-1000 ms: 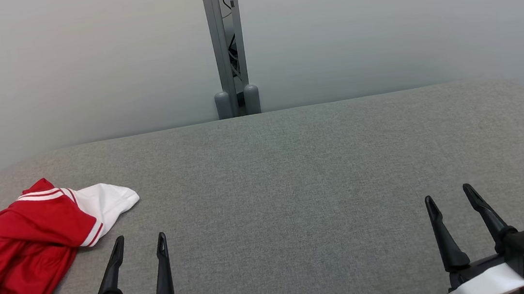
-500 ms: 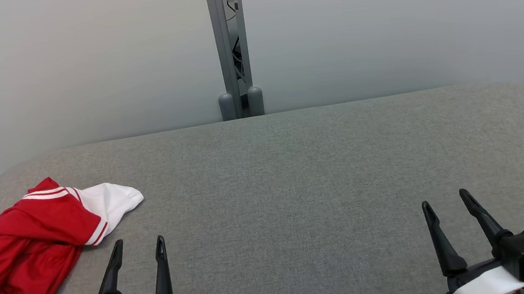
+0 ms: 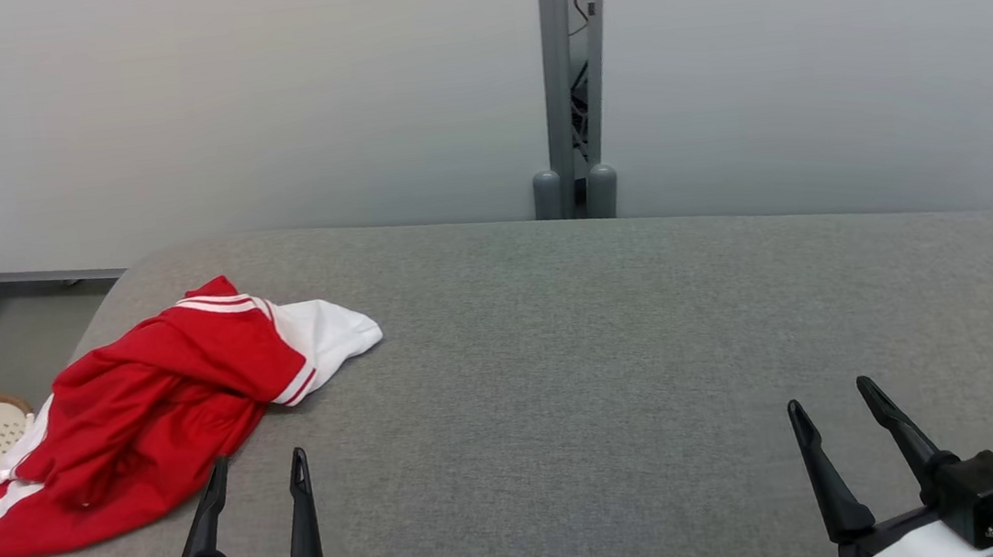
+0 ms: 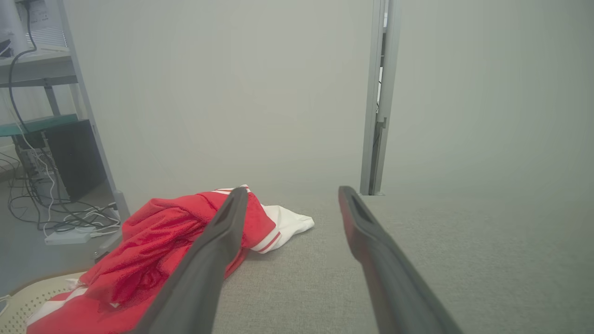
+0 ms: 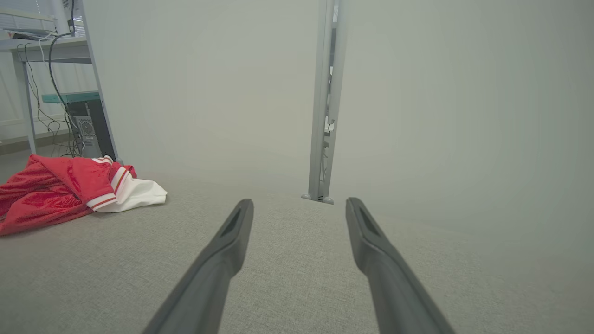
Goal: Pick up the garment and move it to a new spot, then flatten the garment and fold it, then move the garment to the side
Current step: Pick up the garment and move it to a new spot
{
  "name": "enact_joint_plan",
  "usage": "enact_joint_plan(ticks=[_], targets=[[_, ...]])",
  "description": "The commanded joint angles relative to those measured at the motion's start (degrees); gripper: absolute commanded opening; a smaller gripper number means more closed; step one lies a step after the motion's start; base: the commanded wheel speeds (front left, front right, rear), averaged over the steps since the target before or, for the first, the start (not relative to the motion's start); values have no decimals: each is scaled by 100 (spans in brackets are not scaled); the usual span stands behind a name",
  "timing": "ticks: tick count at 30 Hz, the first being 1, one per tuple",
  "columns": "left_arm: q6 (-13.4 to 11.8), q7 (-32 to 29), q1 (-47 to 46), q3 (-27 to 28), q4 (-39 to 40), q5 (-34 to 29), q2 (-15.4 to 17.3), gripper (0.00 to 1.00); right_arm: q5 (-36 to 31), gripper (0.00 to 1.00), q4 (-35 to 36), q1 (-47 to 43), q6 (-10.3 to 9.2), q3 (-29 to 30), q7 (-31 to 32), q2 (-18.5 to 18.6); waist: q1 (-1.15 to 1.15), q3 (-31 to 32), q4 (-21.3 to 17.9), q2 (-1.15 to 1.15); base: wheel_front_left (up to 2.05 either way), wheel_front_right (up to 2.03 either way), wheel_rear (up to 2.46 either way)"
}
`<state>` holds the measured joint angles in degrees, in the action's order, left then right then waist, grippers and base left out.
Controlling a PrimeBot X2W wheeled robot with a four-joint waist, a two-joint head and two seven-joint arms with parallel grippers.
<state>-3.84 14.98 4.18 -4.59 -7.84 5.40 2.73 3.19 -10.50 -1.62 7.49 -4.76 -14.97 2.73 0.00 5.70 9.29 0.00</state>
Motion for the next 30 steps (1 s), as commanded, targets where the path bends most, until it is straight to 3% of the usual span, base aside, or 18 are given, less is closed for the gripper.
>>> enact_joint_plan(ticks=[1, 12, 30], targets=[[-1, 26, 32, 22, 14, -29, 29, 100, 42, 100, -5, -65, 1, -12, -35, 32, 0, 80, 339, 0, 0, 0, 0], [107, 26, 86, 187, 135, -55, 27, 100, 193, 100, 35, -95, 0, -205, -35, 30, 0, 168, 1337, 0, 0, 0, 0], [-142, 27, 233, 463, 649, 153, 27, 100, 119, 100, -82, 418, 1, -614, -34, 33, 0, -267, 1813, 0, 0, 0, 0]])
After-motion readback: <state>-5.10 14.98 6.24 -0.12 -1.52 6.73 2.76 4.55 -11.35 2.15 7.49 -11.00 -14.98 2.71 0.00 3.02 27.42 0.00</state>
